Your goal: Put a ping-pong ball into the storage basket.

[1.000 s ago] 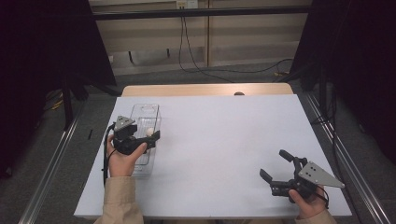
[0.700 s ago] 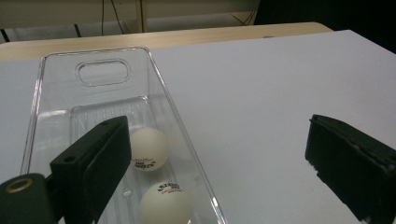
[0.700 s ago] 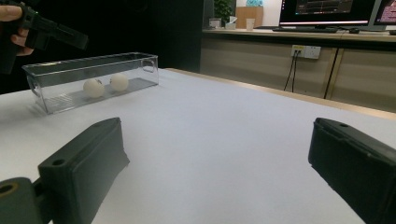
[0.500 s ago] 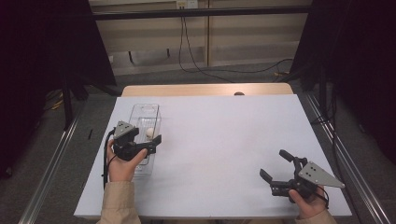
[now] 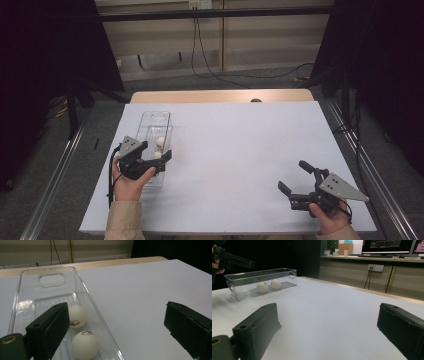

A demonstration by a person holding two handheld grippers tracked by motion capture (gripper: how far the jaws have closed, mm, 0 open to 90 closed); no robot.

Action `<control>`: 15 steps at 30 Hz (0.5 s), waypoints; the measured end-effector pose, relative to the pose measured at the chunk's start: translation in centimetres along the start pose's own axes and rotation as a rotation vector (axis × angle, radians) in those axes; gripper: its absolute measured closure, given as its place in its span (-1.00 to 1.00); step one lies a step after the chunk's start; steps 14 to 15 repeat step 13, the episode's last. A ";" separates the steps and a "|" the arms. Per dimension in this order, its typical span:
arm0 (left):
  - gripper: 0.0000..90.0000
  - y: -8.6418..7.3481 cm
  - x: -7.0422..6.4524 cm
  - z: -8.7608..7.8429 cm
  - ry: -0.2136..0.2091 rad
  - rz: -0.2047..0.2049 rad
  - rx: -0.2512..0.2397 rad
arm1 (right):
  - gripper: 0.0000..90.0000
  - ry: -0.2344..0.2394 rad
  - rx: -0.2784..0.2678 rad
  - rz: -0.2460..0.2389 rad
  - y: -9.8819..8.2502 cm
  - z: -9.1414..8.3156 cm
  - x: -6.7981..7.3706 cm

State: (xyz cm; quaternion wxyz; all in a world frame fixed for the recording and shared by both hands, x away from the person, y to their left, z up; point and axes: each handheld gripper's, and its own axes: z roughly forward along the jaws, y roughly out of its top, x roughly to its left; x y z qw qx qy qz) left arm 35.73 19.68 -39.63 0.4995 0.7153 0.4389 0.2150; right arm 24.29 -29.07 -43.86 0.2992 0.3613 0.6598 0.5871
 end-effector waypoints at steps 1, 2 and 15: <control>-0.86 -0.1 0.0 -0.1 0.001 0.005 -0.001 | -0.93 0.000 0.000 0.000 0.0 0.0 0.0; -0.86 -0.3 0.0 -0.2 0.008 0.002 -0.005 | -0.93 0.000 0.000 0.002 0.0 0.0 0.0; -0.90 -2.0 0.1 -1.3 -0.011 0.004 -0.071 | -0.93 0.001 -0.001 0.000 0.0 0.0 0.0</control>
